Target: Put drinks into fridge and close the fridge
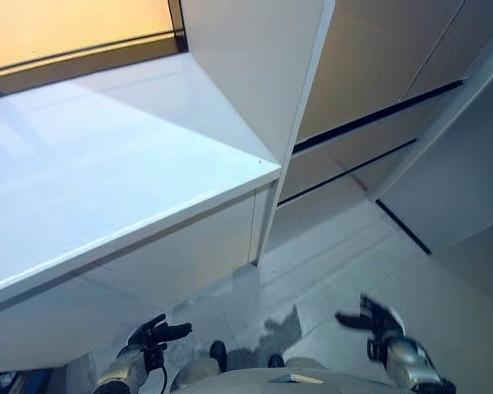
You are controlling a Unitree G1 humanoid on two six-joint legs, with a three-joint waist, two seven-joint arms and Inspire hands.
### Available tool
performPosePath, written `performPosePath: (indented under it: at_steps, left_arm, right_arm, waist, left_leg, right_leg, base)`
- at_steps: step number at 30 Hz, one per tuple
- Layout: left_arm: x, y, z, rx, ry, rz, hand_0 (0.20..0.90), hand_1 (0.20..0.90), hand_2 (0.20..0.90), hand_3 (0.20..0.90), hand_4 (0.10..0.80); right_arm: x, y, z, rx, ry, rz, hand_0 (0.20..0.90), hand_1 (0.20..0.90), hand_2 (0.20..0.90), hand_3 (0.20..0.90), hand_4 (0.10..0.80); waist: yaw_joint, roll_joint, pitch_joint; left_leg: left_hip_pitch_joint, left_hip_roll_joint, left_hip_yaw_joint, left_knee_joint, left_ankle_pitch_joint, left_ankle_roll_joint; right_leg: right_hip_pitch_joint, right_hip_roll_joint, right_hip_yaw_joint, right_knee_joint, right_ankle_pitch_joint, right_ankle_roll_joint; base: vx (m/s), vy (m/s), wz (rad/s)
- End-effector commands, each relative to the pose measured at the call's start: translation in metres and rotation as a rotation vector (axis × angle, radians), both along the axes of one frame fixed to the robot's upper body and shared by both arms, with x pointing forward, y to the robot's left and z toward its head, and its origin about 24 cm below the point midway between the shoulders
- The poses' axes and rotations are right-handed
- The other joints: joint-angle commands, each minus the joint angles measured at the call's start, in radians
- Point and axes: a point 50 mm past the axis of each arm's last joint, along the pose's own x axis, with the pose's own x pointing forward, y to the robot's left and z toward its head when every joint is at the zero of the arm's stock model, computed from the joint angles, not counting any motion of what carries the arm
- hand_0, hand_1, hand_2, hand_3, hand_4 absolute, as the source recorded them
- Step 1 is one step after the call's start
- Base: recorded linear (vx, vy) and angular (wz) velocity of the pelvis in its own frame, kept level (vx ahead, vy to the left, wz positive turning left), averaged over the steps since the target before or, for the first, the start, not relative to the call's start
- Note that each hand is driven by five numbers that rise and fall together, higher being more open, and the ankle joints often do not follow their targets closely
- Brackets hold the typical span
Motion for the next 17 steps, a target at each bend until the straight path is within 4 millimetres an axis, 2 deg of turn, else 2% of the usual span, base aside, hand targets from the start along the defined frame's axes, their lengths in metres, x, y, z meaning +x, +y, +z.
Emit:
performPosePath:
  at_steps: [1,2,6,17]
  left_arm:
    - [-0.004,0.009,0.0,0.052,-0.014,-0.036,0.9,0.9,0.9,0.9,0.8]
    - [-0.007,0.007,-0.001,0.046,-0.016,-0.063,0.9,0.9,0.9,0.9,0.8]
    - [-0.015,-0.002,-0.006,0.048,-0.023,-0.117,0.9,0.9,0.9,0.9,0.8]
    - [-0.019,-0.016,-0.011,-0.016,-0.002,-0.116,0.9,0.9,0.9,0.9,0.8]
  right_arm:
    - [0.01,0.002,0.002,0.017,-0.008,0.1,0.9,0.9,0.9,0.9,0.8]
    - [-0.008,0.005,-0.006,0.037,0.079,0.096,0.9,0.9,0.9,0.9,0.8]
    - [-0.039,0.012,-0.016,0.082,0.245,0.104,0.9,0.9,0.9,0.9,0.8]
    - [-0.049,0.019,-0.02,0.15,0.306,0.079,0.9,0.9,0.9,0.9,0.8]
  waist:
    - [-0.001,0.014,-0.014]
    - [0.0,0.015,-0.017]
    - [0.002,0.021,-0.019]
    - [-0.003,0.033,-0.024]
  left_leg:
    - [-0.013,0.001,0.03,-0.014,-0.034,0.0]
    - [-0.015,0.002,0.03,-0.013,-0.034,0.001]
    - [-0.021,0.002,0.033,0.005,-0.043,0.007]
    - [-0.005,-0.003,0.027,0.005,-0.06,0.014]
  right_leg:
    - [-0.074,0.017,0.031,-0.046,0.127,0.057]
    - [-0.076,0.017,0.031,-0.039,0.12,0.055]
    - [-0.078,0.017,0.028,-0.029,0.111,0.049]
    - [-0.069,0.022,0.029,-0.021,0.093,0.047]
  base:
    - [-0.038,-0.03,-0.11]
    - [-0.035,-0.022,-0.07]
    - [-0.008,-0.004,-0.01]
    - [0.0,0.0,0.0]
